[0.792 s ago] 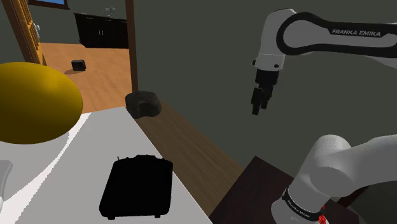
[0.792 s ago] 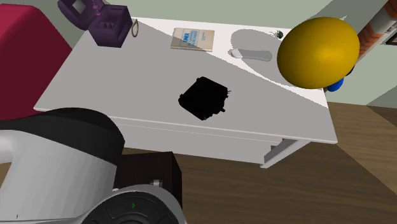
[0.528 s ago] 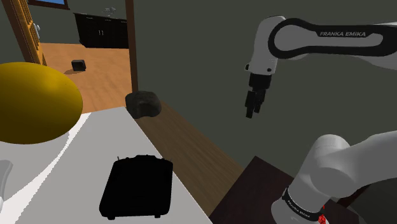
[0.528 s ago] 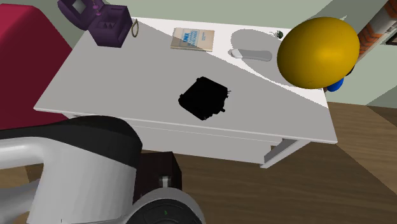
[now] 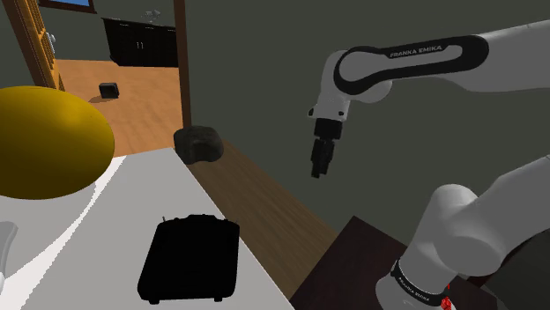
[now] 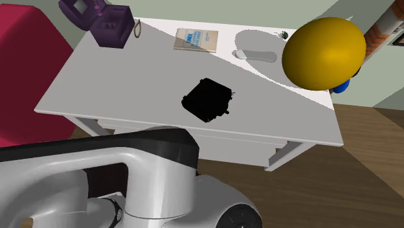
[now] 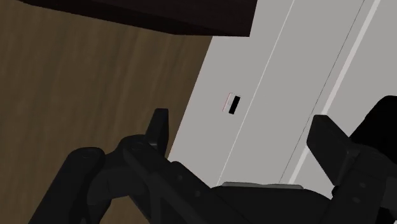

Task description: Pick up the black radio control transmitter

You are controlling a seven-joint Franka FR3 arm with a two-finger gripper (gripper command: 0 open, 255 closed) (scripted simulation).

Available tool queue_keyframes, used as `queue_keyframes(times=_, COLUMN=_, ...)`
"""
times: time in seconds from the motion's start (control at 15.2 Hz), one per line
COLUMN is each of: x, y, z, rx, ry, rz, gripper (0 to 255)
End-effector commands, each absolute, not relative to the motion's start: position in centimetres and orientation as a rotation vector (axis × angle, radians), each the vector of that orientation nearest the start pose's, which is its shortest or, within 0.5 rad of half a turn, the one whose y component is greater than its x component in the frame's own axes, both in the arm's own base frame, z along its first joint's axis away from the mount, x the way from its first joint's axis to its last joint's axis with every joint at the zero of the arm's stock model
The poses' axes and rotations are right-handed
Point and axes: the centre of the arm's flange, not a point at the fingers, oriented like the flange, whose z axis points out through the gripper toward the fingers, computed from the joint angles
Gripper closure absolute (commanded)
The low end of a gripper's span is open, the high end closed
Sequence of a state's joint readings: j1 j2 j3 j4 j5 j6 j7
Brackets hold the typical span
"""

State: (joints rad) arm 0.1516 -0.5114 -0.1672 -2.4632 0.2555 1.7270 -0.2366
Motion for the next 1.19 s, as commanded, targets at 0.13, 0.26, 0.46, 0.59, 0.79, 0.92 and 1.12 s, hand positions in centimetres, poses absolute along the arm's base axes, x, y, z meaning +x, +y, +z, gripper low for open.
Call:
queue_keyframes(times=0.13, x=39.6, y=4.1, z=42.8, rx=-2.627, ry=-0.346, rz=0.284, gripper=0)
queue_keyframes(times=0.26, x=40.8, y=5.7, z=41.4, rx=-2.558, ry=-0.391, rz=0.291, gripper=0)
queue_keyframes(times=0.46, x=42.6, y=8.3, z=39.4, rx=-2.454, ry=-0.456, rz=0.300, gripper=0)
queue_keyframes(times=0.59, x=43.7, y=10.2, z=38.3, rx=-2.384, ry=-0.496, rz=0.305, gripper=0)
queue_keyframes(times=0.79, x=45.2, y=13.3, z=36.8, rx=-2.277, ry=-0.555, rz=0.312, gripper=0)
queue_keyframes(times=0.92, x=46.1, y=15.4, z=35.9, rx=-2.205, ry=-0.592, rz=0.317, gripper=0)
queue_keyframes(times=1.12, x=47.3, y=18.8, z=34.9, rx=-2.097, ry=-0.644, rz=0.322, gripper=0)
